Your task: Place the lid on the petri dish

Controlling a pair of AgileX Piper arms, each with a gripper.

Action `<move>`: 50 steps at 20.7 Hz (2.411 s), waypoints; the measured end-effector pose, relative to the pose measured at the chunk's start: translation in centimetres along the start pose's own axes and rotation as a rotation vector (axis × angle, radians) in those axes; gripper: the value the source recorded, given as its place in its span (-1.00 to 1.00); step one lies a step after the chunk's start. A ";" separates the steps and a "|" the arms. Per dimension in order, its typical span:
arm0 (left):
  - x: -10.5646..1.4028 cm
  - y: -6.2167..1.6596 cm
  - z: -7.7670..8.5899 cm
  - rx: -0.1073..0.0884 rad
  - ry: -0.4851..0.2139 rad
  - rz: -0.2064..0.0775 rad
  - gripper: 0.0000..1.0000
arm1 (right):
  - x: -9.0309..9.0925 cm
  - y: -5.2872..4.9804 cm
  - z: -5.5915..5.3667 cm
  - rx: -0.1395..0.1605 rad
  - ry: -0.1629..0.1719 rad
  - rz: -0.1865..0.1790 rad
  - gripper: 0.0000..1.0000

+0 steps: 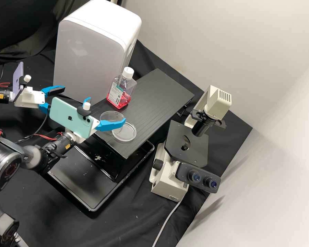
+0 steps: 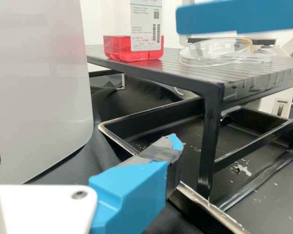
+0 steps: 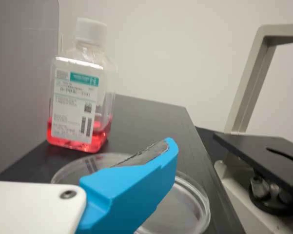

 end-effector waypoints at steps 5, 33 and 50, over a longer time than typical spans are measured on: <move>0.0 0.04 -0.1 -0.005 0.012 0.004 1.00 | -0.5 -0.4 0.7 0.008 -0.039 0.005 1.00; 0.3 -0.76 -0.4 -0.011 0.018 -0.018 1.00 | 1.4 -0.9 2.6 -0.014 -0.112 0.017 1.00; 0.1 -0.93 -0.3 -0.011 0.018 -0.026 1.00 | 1.6 -1.0 2.9 -0.020 -0.115 0.019 -1.00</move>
